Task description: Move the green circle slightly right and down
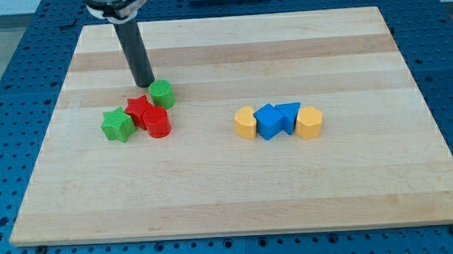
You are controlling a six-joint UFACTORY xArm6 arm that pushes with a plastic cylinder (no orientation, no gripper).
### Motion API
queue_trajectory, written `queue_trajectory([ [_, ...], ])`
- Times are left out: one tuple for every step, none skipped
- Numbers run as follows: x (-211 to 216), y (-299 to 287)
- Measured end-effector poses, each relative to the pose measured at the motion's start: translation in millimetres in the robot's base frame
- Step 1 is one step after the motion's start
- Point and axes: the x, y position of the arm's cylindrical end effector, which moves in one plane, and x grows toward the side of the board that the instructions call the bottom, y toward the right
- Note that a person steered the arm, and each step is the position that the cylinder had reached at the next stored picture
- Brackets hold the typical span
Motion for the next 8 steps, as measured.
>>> queue_trajectory([
  [8, 12],
  [8, 27],
  [8, 48],
  [8, 71],
  [16, 87],
  [37, 95],
  [60, 95],
  [54, 95],
])
